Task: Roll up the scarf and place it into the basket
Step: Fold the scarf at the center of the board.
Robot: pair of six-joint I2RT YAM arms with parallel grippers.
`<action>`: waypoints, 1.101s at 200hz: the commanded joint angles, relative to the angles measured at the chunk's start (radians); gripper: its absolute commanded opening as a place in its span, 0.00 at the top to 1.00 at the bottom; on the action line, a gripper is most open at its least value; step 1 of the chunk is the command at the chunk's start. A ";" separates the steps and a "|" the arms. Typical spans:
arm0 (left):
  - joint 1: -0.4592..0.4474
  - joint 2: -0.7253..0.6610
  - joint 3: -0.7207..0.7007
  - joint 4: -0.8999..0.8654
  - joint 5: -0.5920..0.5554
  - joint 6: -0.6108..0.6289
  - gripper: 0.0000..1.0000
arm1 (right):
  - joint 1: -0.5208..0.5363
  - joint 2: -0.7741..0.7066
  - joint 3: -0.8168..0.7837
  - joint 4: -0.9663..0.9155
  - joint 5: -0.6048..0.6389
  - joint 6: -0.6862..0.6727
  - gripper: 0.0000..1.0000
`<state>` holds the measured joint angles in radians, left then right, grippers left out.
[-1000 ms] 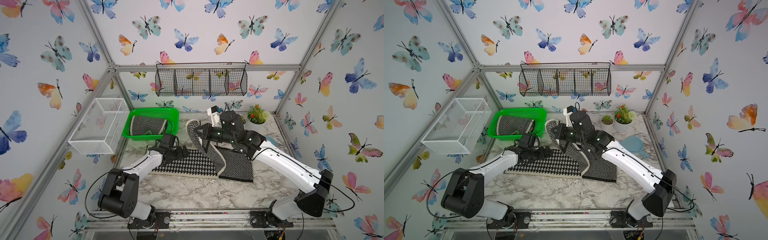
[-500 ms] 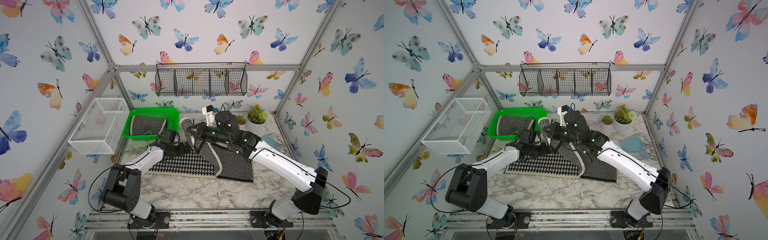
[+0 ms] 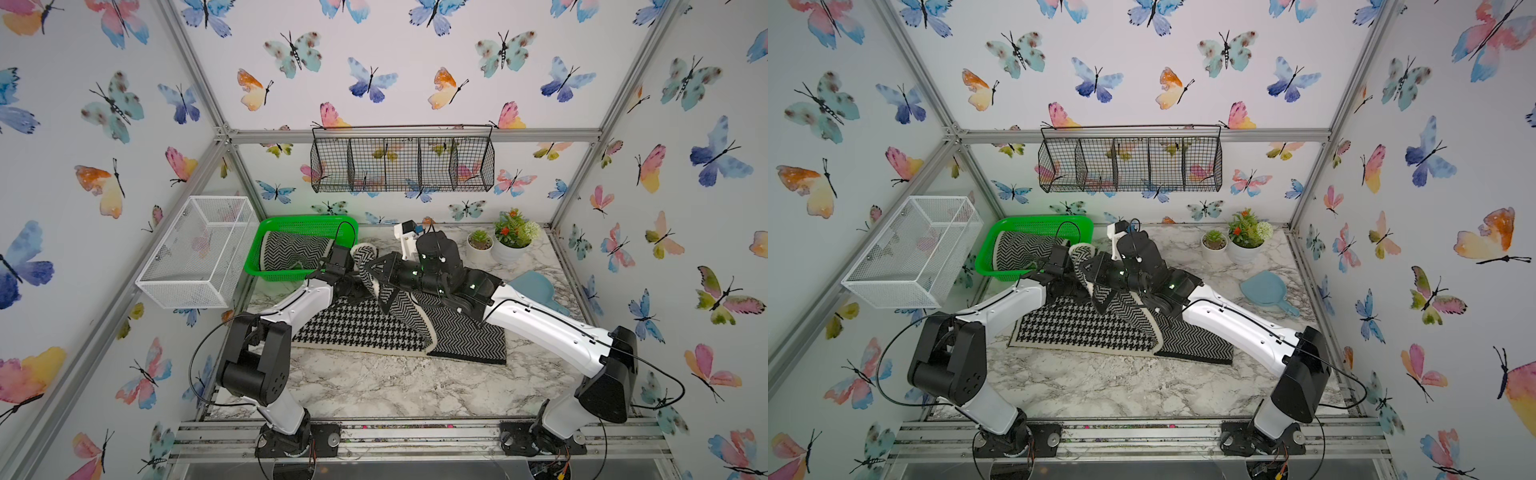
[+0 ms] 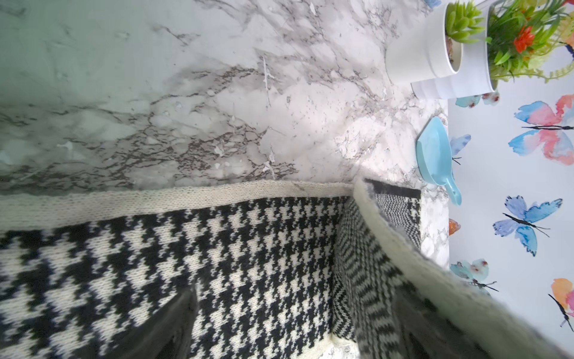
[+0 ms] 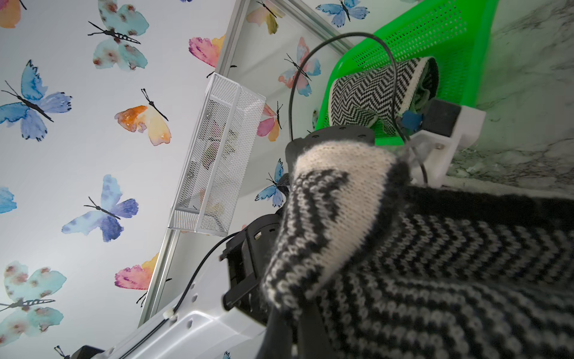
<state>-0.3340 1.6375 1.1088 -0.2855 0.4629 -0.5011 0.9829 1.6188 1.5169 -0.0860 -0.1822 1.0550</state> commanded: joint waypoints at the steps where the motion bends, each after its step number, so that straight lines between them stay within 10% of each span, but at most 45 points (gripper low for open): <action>1: 0.053 0.005 -0.014 0.005 -0.035 -0.002 0.02 | 0.006 0.025 -0.034 0.103 -0.016 0.018 0.96; 220: 0.290 0.040 -0.050 0.058 -0.017 -0.027 0.02 | 0.005 0.260 -0.126 0.532 -0.201 0.202 0.96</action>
<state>-0.0868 1.7496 1.0981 -0.2295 0.4610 -0.5171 0.9829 1.8664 1.3960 0.3470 -0.3485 1.2209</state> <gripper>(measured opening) 0.984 0.055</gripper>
